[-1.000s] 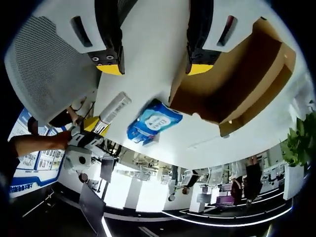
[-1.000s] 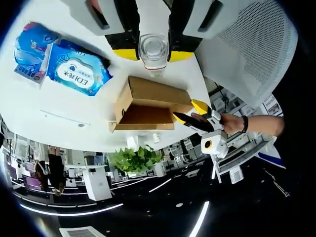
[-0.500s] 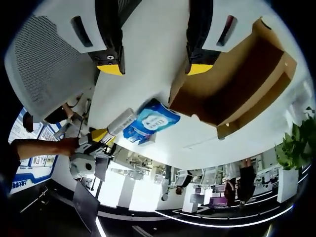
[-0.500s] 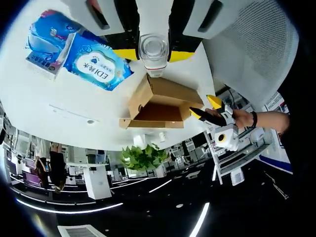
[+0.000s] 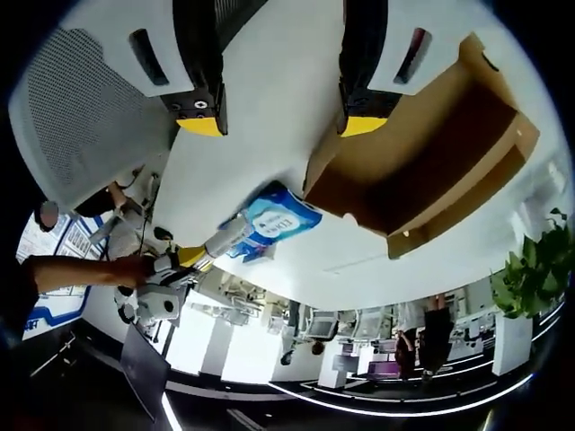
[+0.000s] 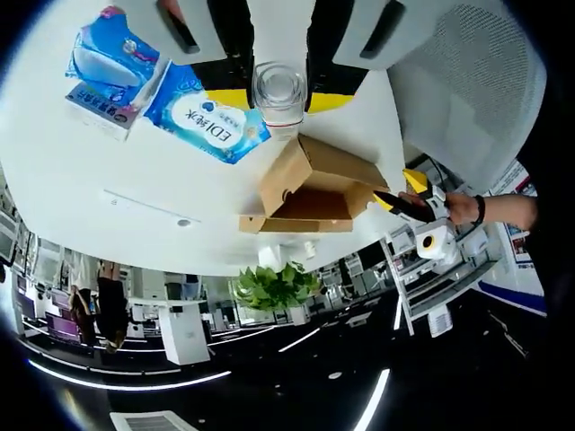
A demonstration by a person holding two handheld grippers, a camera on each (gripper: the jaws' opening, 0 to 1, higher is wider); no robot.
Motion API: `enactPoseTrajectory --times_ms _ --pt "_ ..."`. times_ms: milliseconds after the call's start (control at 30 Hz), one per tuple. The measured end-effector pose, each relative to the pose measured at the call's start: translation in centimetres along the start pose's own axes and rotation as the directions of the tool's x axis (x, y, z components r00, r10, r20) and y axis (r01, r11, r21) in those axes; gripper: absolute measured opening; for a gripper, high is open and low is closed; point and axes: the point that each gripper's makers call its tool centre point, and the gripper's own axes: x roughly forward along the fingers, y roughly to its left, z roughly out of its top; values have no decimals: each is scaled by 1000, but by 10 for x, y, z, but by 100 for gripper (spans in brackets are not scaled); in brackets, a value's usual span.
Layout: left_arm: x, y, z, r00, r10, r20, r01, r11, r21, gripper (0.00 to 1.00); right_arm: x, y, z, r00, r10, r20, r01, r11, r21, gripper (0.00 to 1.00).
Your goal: Operate the shoe box by opening the lid, removing the specified soft item, and placing it in the target area until the item is outside and the box remains undamaged.
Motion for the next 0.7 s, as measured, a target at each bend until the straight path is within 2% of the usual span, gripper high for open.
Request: enactPoseTrajectory --times_ms 700 --pt "-10 0 -8 999 53 4 -52 997 -51 51 15 -49 20 999 -40 -13 40 999 19 17"
